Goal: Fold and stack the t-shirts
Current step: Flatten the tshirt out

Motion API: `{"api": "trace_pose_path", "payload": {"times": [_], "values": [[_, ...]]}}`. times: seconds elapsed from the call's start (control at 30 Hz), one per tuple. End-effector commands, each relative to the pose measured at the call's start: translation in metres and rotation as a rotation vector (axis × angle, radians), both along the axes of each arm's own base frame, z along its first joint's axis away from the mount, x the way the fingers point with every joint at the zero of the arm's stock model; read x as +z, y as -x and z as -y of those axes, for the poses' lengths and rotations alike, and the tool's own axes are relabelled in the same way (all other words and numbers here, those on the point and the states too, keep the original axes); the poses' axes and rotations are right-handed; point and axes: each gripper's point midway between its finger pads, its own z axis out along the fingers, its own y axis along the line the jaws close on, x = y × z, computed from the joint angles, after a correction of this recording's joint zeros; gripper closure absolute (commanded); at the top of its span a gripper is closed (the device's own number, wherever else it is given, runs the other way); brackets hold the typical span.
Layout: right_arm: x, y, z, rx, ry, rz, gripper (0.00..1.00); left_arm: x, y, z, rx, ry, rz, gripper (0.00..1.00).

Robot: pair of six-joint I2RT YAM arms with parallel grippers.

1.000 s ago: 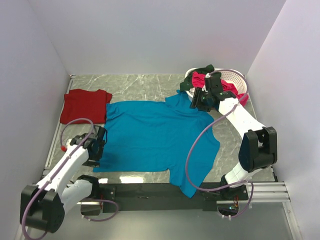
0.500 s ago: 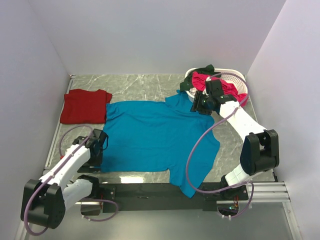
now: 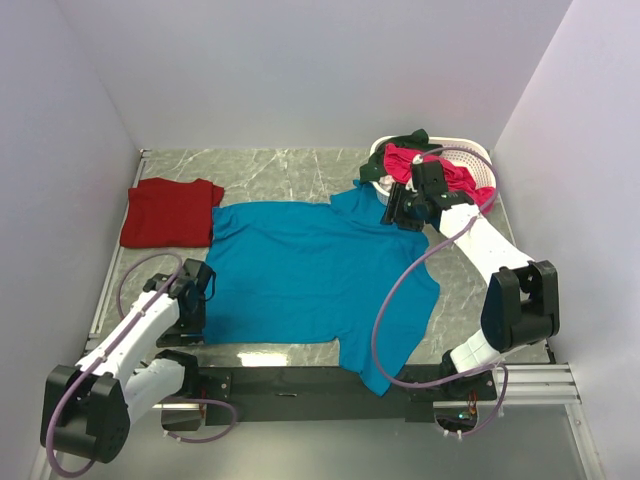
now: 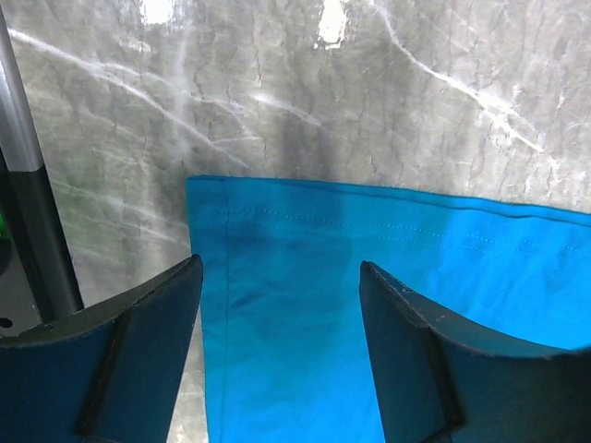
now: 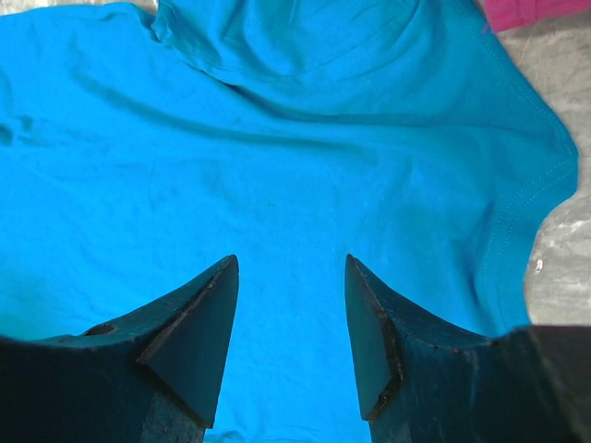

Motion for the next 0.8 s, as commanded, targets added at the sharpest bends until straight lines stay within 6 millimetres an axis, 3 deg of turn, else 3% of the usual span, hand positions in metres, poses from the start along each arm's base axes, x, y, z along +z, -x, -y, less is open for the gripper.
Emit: {"api": "trace_pose_path", "payload": {"times": [0.0, 0.47, 0.77], "values": [[0.012, -0.001, -0.004, 0.002, -0.025, 0.05, 0.43, 0.008, 0.0, 0.005, 0.035, 0.036, 0.011, 0.26], [0.009, 0.001, -0.011, 0.014, -0.066, 0.06, 0.43, 0.003, 0.01, 0.017, 0.088, 0.099, -0.061, 0.3], [0.012, -0.007, -0.012, 0.029, -0.063, 0.072, 0.43, -0.002, 0.011, 0.013, 0.118, 0.074, -0.089, 0.41]]}}
